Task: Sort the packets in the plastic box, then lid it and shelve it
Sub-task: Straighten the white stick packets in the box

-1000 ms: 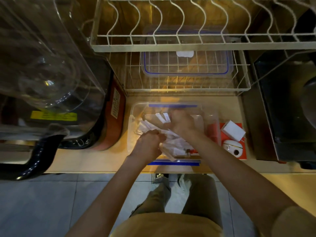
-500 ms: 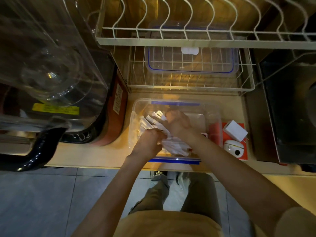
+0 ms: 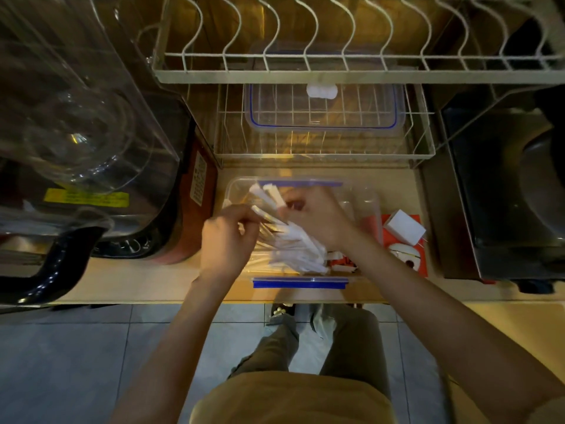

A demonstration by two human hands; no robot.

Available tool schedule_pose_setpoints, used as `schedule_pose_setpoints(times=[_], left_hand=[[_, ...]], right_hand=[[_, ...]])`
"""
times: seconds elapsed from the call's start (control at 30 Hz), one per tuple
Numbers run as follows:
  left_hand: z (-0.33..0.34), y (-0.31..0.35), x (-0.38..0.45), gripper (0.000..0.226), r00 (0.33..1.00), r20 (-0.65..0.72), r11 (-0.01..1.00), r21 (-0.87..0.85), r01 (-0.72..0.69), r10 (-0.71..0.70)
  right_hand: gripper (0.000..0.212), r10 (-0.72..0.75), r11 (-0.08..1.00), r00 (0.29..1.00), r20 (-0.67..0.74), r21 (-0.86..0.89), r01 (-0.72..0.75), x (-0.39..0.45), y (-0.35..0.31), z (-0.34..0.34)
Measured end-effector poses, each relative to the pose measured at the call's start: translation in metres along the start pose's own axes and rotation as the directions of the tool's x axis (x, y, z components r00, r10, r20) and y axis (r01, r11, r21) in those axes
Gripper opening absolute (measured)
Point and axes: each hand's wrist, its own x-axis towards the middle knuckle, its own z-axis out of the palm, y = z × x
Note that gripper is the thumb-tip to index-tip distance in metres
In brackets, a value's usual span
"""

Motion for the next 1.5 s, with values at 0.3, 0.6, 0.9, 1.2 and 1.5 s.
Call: schedule_pose_setpoints(times=[0.3,0.6,0.9,1.2,1.5], left_hand=[[0.01,0.004,0.019,0.036,0.896,0.428,0.982,0.086,-0.171,0.118],[0.051,-0.008,0.035,0.102,0.533,0.844,0.751,0.391,-0.533,-0.061],[0.065,-0.014,0.032,0.096,0.56,0.825,0.611,0.404,-0.681,0.079],[0.078,-0.006,0.029,0.075,0.572,0.819,0.615,0.425,-0.665,0.053],[0.08,-0.007,0.03,0.049,0.645,0.758,0.604,0.473,-0.642,0.092]], right_hand=[[0.018,0.104,0.993,0.967,0.232,0.025,-0.113,-0.008,0.033,0.039],[0.016,0.375,0.858,0.927,0.004,0.379,-0.348,-0.023,0.055,-0.02],[0.019,0.416,0.822,0.905,-0.088,0.463,-0.332,-0.041,0.05,-0.03],[0.014,0.423,0.823,0.895,-0.141,0.474,-0.314,-0.044,0.046,-0.031],[0.018,0.444,0.812,0.883,-0.15,0.484,-0.326,-0.046,0.044,-0.03]])
